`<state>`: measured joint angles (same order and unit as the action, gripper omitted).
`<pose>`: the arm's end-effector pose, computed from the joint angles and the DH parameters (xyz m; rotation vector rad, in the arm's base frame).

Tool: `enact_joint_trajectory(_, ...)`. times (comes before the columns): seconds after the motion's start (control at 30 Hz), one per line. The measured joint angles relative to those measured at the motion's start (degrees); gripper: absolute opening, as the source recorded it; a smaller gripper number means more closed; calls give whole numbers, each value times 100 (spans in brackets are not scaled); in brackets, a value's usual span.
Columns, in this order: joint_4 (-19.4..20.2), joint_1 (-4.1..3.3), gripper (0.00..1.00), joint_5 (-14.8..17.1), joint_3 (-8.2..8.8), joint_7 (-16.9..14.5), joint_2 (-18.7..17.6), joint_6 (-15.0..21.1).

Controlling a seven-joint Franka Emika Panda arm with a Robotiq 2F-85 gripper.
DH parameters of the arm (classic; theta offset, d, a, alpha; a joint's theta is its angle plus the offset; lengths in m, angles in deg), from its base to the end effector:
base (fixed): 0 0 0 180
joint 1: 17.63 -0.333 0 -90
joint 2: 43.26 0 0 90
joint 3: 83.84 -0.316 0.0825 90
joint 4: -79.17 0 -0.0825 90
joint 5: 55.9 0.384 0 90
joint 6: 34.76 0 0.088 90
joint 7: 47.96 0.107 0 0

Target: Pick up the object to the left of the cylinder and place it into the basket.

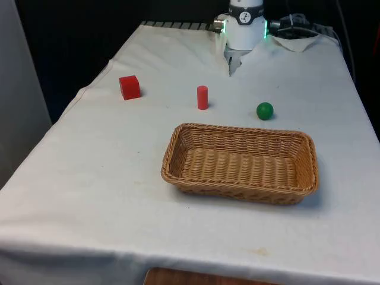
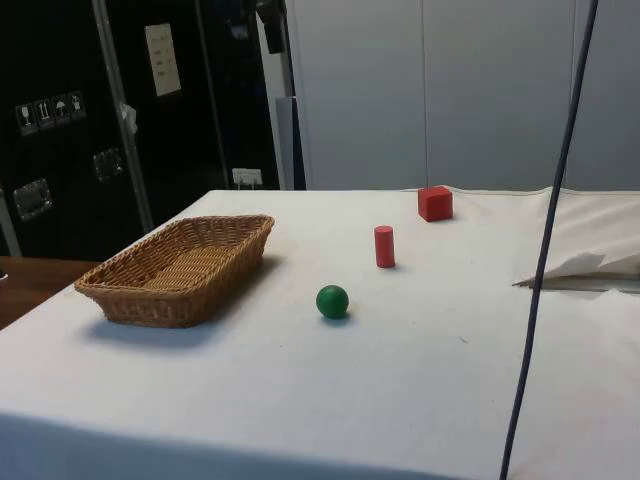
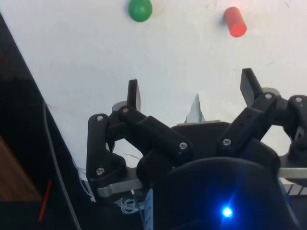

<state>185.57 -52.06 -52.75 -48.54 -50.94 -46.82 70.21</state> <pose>0.5679 0.0017 0.4818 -3.1201 -0.0315 0.1167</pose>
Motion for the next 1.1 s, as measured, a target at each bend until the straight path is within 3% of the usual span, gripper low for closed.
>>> enact_joint_trajectory(0.33,241,0,100,-57,-206,206,103,115)
enact_joint_trajectory(0.67,699,0,100,-229,-441,481,332,481)
enact_joint_trajectory(1.1,1547,0,100,-430,-745,837,642,1306)
